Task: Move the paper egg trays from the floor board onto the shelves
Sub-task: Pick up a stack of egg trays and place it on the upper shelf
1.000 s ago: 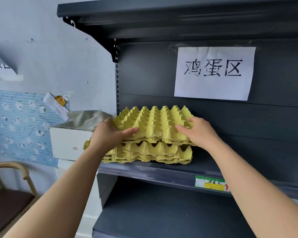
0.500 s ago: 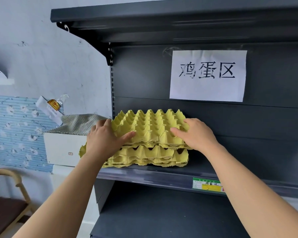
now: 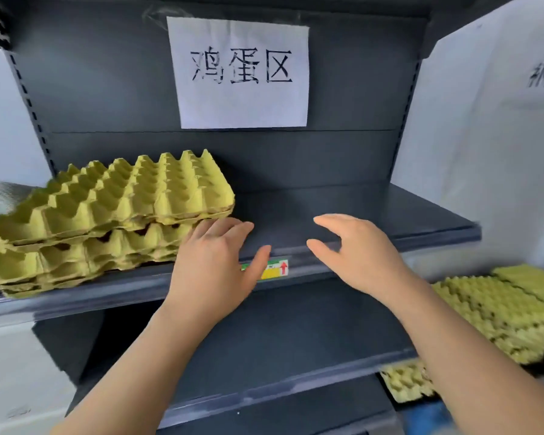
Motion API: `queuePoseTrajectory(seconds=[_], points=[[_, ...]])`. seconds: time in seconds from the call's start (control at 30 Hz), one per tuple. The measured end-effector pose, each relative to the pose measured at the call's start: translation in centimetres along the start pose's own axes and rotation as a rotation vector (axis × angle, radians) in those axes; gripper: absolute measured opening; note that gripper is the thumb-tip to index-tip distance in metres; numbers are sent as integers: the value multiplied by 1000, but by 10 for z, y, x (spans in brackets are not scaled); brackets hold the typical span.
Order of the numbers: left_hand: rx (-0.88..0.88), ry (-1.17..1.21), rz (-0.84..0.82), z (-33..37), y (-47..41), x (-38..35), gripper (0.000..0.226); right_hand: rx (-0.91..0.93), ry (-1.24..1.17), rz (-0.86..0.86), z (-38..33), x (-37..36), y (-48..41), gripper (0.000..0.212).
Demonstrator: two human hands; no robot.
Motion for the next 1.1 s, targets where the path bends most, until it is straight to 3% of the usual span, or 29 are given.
queuePoseTrajectory(seconds=[0.33,0.6,0.77,1.1], points=[[-248,227,-210,211,-41,-162,47,-287,138,10,253,48,76,46],[-256,318,-373,364,-75,-304,50,-475,196,-61,455,76,105,46],[-243,347,-468,427,-94,-382,38,-575,190,-81,555,82,107,45],[-267,325,-622,507,-166,-548,48,-731,194,-125,732,70,48,44]])
Point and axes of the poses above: each hand's wrist, its own y-axis away from the middle knuckle, its own x-axis out of the back of the hand, z = x × y, the point moved 6 cm from there along -y, towards the middle knuckle, and after that the axes turned 12 degrees about -x, right-handed, at the moved point
